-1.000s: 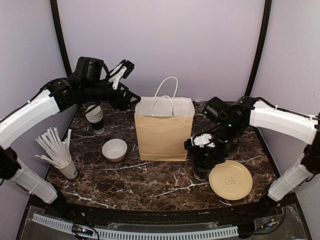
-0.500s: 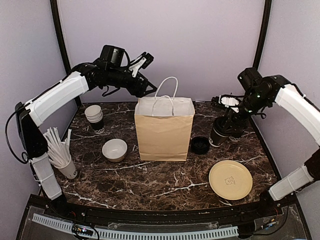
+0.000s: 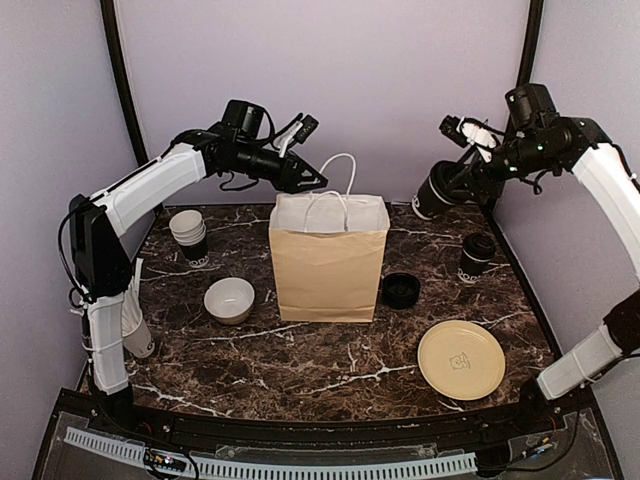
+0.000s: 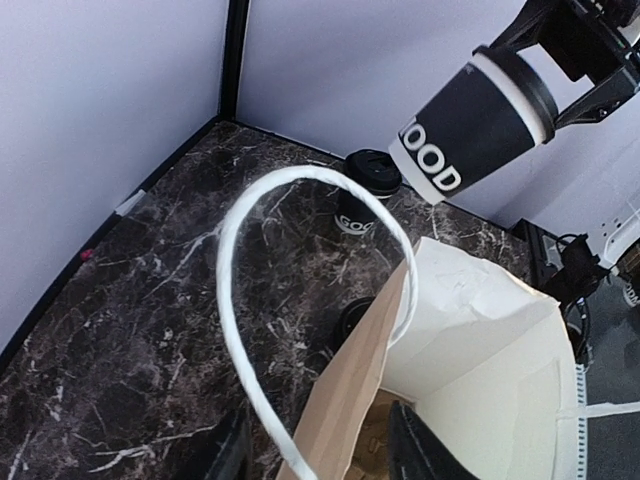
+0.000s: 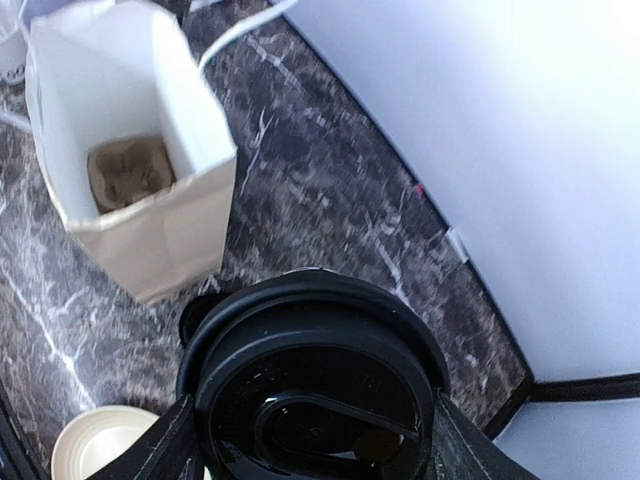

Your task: Pack the takeout coffee

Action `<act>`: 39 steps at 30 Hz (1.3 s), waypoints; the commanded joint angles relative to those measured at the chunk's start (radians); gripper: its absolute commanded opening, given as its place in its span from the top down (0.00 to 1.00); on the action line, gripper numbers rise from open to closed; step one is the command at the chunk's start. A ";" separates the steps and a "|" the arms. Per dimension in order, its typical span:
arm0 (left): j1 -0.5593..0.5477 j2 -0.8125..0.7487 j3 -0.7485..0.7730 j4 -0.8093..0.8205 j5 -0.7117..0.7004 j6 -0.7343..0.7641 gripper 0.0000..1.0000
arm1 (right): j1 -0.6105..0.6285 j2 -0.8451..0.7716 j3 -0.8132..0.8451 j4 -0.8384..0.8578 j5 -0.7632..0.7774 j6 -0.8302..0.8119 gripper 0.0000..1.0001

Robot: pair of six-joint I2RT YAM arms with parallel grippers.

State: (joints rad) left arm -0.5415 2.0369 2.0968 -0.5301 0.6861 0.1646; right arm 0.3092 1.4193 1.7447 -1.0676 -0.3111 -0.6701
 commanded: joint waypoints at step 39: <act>-0.142 -0.491 -0.504 0.219 -0.183 -0.234 0.57 | 0.569 0.173 0.068 0.020 0.119 -0.045 0.56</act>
State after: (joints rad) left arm -0.6785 1.6077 1.5768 -0.3004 0.5282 -0.0891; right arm 0.8497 1.6112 1.8339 -1.0496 -0.2626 -0.6800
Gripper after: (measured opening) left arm 0.322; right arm 0.679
